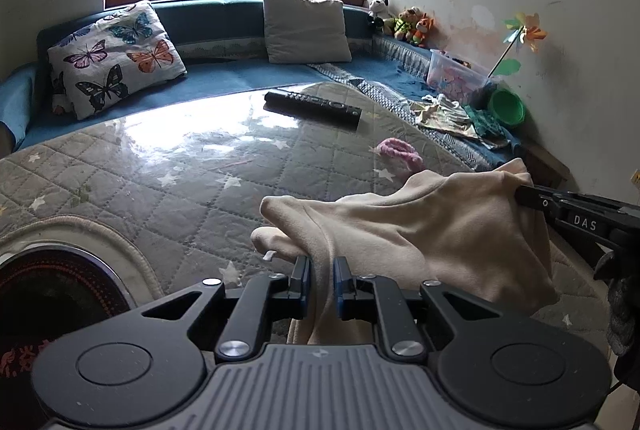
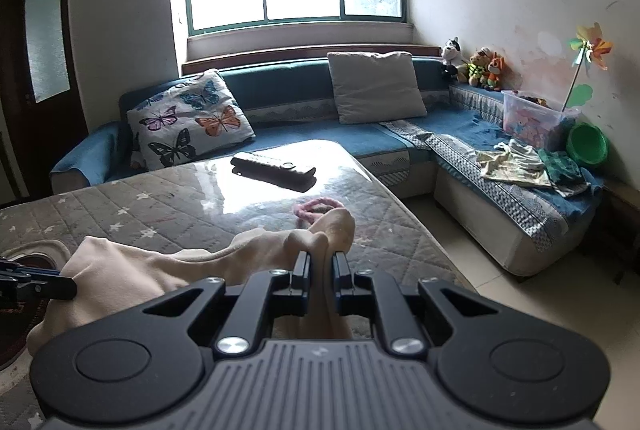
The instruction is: Fold clothes
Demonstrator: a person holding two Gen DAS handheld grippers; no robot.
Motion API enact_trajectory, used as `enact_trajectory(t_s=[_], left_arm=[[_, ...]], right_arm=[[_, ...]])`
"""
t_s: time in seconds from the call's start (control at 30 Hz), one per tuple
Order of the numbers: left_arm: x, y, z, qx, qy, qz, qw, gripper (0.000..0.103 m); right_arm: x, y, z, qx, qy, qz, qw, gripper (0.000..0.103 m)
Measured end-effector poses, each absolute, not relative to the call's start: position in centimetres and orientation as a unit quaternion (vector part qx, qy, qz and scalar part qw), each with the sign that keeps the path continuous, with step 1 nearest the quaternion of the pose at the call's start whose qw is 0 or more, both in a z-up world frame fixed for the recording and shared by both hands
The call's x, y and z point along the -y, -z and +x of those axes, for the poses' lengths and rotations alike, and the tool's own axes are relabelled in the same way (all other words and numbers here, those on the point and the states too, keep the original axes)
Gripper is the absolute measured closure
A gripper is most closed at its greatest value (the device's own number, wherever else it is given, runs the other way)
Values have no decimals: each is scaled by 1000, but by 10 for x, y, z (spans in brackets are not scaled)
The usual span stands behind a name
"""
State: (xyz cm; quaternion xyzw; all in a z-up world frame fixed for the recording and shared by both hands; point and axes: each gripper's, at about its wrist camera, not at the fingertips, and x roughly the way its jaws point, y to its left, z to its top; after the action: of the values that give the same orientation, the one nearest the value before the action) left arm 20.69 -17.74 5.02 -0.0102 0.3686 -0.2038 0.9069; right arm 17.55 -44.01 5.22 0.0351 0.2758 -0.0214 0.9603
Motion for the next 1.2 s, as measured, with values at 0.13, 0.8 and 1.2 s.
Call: enact_trajectory(t_s=[0.13, 0.8, 1.2], left_arm=[[180, -45, 210, -378, 201, -5, 904, 89], [171, -34, 194, -390, 176, 10, 904, 40], [160, -30, 165, -380, 171, 12, 909, 7]], right_arm=[[444, -45, 178, -287, 27, 38, 957, 93], [439, -25, 163, -311, 20, 49, 949, 74], [414, -13, 140, -331, -2, 46, 943, 45]])
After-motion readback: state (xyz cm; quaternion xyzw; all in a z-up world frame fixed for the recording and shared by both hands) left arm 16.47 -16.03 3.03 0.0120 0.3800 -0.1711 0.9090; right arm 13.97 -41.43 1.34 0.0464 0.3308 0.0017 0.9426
